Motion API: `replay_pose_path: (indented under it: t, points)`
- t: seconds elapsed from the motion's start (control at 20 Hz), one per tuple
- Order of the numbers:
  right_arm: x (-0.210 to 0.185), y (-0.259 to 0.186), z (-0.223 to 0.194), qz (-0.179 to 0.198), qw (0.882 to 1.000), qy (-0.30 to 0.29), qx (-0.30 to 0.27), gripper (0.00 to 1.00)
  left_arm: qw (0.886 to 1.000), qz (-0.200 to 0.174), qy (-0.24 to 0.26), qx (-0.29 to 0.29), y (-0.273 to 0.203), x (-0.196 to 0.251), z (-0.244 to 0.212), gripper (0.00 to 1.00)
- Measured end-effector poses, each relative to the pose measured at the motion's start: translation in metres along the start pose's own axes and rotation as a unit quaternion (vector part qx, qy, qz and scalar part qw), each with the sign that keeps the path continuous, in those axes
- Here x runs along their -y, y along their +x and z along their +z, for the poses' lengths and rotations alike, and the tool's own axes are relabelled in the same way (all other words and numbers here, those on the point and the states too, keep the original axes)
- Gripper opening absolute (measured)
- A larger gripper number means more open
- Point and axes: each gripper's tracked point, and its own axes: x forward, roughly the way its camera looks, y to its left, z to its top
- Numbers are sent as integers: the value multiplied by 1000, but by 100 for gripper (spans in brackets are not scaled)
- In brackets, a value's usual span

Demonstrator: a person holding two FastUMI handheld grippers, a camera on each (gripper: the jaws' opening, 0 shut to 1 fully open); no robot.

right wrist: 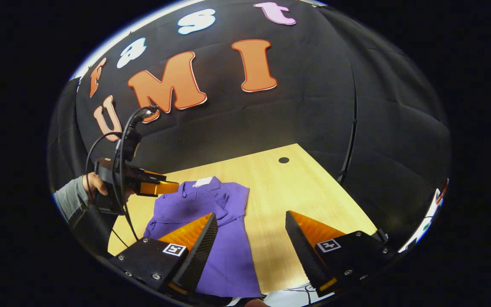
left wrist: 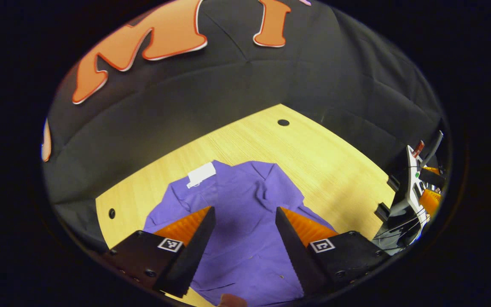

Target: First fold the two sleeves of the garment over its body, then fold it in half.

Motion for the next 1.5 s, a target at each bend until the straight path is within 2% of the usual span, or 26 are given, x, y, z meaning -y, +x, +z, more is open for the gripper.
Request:
replay_pose_path:
  t: [0.15, 0.3, 0.5, 0.7, 0.8, 0.85, 0.95, 1.15, 1.2, 1.3, 1.5]
  points:
    - [-15, 9, 1, 11, 1000, -20, 4, 95, 997, 51, -19, 45, -28, -27, -14, 98]
    - [-30, 17, 3, 20, 999, -44, 20, 95, 989, 91, -52, 100, -65, -42, -28, 97]
    - [-47, 21, 2, 38, 996, -63, 51, 95, 968, 152, -94, 177, -115, -68, -50, 97]
    - [-62, 13, 14, 53, 988, -92, 112, 95, 942, 200, -123, 241, -167, -80, -73, 99]
    - [-61, 14, 2, 53, 987, -112, 106, 95, 929, 224, -125, 266, -192, -84, -85, 97]
    - [-60, 15, -10, 56, 988, -118, 85, 95, 925, 240, -125, 268, -205, -86, -93, 97]
    - [-53, 19, -41, 54, 990, -123, 36, 95, 926, 252, -125, 252, -218, -87, -122, 96]
    - [-36, 21, -118, 52, 989, -107, -86, 95, 946, 244, -152, 151, -198, -84, -202, 96]
    - [-34, 20, -137, 56, 987, -99, -116, 95, 950, 237, -164, 119, -191, -79, -227, 99]
    - [-31, 17, -170, 56, 981, -83, -169, 96, 956, 221, -185, 58, -178, -75, -270, 97]
    - [-7, -2, -226, 39, 964, -79, -250, 96, 959, 187, -209, -37, -166, -60, -332, 97]
